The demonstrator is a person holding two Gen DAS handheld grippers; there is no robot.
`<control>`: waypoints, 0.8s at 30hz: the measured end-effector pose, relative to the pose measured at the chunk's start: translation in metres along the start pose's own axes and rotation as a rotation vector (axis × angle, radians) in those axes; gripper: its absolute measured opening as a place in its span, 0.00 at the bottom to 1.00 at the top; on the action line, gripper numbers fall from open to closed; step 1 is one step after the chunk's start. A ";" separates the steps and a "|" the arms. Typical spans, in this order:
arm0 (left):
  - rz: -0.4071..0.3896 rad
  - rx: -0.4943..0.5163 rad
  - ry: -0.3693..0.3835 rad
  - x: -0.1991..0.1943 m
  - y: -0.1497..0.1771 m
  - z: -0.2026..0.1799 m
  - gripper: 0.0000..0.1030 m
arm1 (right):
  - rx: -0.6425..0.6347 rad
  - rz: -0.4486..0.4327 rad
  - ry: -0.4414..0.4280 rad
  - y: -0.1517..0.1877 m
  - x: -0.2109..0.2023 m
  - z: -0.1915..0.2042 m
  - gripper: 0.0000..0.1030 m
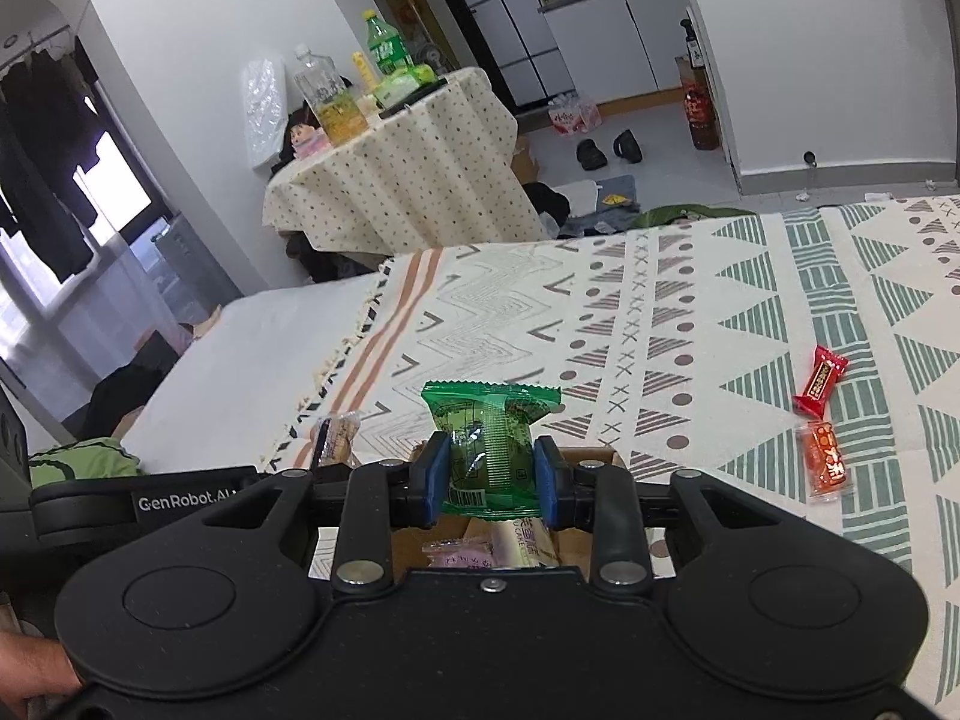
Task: Organize snacks
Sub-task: 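Carry bar and green packet over the box and open both tools, then withdraw both tools from the box toward the orange packet and red candy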
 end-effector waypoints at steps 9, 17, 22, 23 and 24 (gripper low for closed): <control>0.028 -0.009 0.007 0.015 -0.007 0.006 0.17 | 0.051 0.031 0.054 0.001 0.012 -0.018 0.54; 0.087 -0.071 -0.039 0.026 -0.003 0.019 0.33 | 0.072 0.030 0.068 0.000 0.009 -0.027 0.57; 0.078 -0.068 -0.061 0.021 -0.001 0.020 0.38 | 0.077 0.033 0.068 0.003 0.006 -0.030 0.58; 0.076 -0.068 -0.061 0.019 0.000 0.019 0.38 | 0.078 0.033 0.067 0.004 0.005 -0.030 0.58; 0.075 -0.067 -0.063 0.018 0.000 0.018 0.40 | 0.079 0.031 0.067 0.004 0.003 -0.030 0.60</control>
Point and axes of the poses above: each gripper's, at about its wrist camera, not at the fingertips, and x roughly the way its jaws point, z to its left, y to its underside, the point moved 10 cm from there along x, roughly the way its jaws point, and after that the axes turned 11 degrees about z, right-handed, at the moved point
